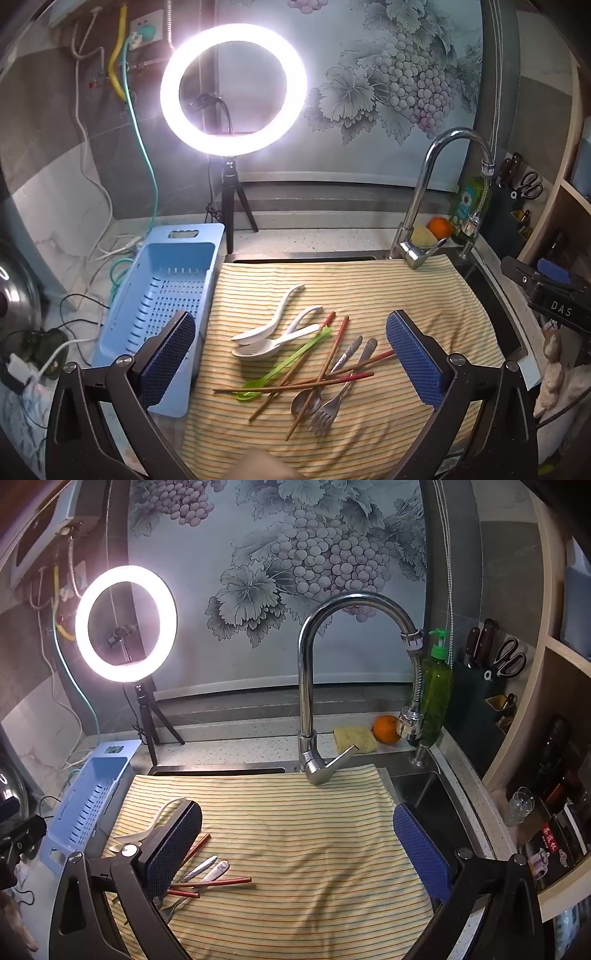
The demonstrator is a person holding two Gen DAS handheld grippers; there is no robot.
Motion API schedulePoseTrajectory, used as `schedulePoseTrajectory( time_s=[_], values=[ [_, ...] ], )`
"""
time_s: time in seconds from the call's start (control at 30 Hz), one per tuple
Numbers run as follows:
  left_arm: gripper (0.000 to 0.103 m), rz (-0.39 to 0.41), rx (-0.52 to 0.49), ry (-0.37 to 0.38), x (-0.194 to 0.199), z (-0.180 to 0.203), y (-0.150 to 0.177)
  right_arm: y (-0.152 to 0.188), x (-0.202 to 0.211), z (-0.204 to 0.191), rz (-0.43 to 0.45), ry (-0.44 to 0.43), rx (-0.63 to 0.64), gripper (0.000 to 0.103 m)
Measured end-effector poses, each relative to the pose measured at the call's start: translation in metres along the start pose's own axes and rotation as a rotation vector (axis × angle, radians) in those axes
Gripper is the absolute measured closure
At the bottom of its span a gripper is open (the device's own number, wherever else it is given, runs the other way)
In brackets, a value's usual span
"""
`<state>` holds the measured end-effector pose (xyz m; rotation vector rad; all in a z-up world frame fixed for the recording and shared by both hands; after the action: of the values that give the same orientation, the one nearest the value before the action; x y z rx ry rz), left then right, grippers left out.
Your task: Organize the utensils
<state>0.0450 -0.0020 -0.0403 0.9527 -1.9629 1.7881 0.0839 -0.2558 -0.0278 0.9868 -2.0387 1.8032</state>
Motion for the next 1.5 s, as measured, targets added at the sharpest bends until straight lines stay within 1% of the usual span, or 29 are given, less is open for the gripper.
schedulePoseTrajectory(
  time_s=[0.1,0.13,0.23,0.27,0.53,0.77,1.5],
  values=[
    [0.000,-0.015,0.001,0.012,0.002,0.002,0.000,0.000,-0.001,0.000,-0.003,-0.008,-0.002,0.001],
    [0.000,-0.022,0.019,0.022,-0.004,0.000,0.000,0.000,-0.001,0.000,0.000,0.002,0.002,0.001],
    [0.000,-0.022,0.016,0.023,-0.006,0.000,-0.001,0.000,-0.001,0.001,-0.002,0.005,0.003,0.001],
    [0.000,-0.006,0.019,0.025,-0.003,-0.001,0.001,0.000,-0.002,0.001,-0.004,0.005,0.001,0.001],
    [0.000,-0.009,0.007,0.023,-0.005,0.004,0.000,-0.003,-0.001,-0.001,-0.009,0.011,0.003,0.001],
    [0.000,-0.003,-0.003,0.028,-0.004,0.008,0.001,-0.001,-0.001,0.006,-0.008,0.008,-0.005,0.001],
    [0.000,0.003,-0.014,0.036,0.001,0.008,-0.001,0.000,0.000,0.004,-0.006,0.010,-0.004,0.001]
  ],
)
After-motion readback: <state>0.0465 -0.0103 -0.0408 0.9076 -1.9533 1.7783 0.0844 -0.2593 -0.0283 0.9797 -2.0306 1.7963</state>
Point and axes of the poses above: each gripper's, at about its wrist camera, not at the fingertips, and x roughly against the way its jaws point, z to its right, y to its underside, the point moved 6 cm from there along -x, roughly the way its jaws point, and after that the axes turned 15 degrees about -y, right-handed, at the moved point
